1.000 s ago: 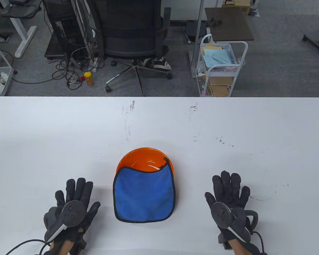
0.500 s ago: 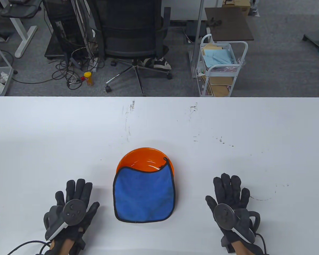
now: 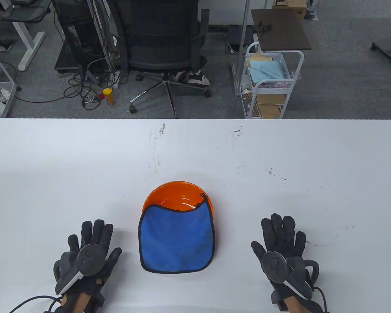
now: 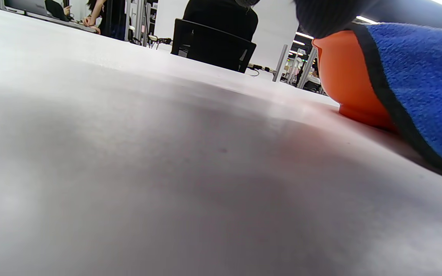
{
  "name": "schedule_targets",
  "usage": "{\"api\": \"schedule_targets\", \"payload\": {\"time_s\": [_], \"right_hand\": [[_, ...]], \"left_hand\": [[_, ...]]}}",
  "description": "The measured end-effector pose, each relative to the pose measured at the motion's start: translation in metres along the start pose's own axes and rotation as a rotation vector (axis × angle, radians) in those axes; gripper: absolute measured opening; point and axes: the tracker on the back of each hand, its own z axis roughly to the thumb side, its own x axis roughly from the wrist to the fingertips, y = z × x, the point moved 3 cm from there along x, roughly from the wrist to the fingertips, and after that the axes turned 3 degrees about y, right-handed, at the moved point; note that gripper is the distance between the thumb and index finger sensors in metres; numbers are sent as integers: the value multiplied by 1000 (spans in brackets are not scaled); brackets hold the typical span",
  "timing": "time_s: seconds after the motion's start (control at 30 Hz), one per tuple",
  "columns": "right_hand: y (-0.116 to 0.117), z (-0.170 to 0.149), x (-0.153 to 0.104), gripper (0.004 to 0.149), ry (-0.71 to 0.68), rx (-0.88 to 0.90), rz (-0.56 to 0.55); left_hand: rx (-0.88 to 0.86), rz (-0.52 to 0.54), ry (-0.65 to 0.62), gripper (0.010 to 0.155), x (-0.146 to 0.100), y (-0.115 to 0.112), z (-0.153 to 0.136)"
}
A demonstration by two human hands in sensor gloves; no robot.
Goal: Drape hand towel over bowl rim
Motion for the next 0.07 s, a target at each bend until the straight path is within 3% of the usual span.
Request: {"api": "schedule_targets", "payload": {"time_s": [0.07], "right_hand": [[0,0,0,71,-1,-2,1]], "left_hand": [[-1,1,0,74,0,0,0]]}}
